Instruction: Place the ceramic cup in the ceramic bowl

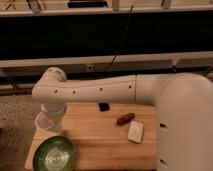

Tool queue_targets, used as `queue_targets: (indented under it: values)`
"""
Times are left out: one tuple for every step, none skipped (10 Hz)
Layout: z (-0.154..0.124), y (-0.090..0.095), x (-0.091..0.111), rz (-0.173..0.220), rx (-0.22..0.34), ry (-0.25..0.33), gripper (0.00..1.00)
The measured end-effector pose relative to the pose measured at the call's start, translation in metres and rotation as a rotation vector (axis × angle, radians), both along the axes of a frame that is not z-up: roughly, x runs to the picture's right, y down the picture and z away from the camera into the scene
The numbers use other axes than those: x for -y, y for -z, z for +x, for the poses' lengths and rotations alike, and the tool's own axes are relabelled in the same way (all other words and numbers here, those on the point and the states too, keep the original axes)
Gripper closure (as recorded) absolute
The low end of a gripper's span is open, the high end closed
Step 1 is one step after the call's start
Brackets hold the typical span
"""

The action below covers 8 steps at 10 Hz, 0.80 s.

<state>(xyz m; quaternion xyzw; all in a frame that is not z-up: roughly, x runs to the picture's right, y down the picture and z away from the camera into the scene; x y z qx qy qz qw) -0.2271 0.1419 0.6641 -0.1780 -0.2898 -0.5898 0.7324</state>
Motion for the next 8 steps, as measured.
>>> queue_targets:
  values:
    - [0.001, 0.008, 0.005, 0.007, 0.001, -0.009, 1.0]
    - [0.002, 0.016, 0.003, 0.007, 0.005, -0.014, 1.0]
    - [0.002, 0.023, -0.003, 0.003, 0.013, -0.018, 1.0]
    - [0.0, 0.032, -0.013, -0.009, 0.027, -0.018, 1.0]
    - [0.0, 0.039, -0.024, -0.027, 0.042, -0.021, 1.0]
    - [0.001, 0.043, -0.032, -0.039, 0.055, -0.025, 1.0]
    - [0.001, 0.046, -0.038, -0.051, 0.068, -0.03, 1.0]
    - [0.0, 0.05, -0.052, -0.072, 0.096, -0.033, 1.0]
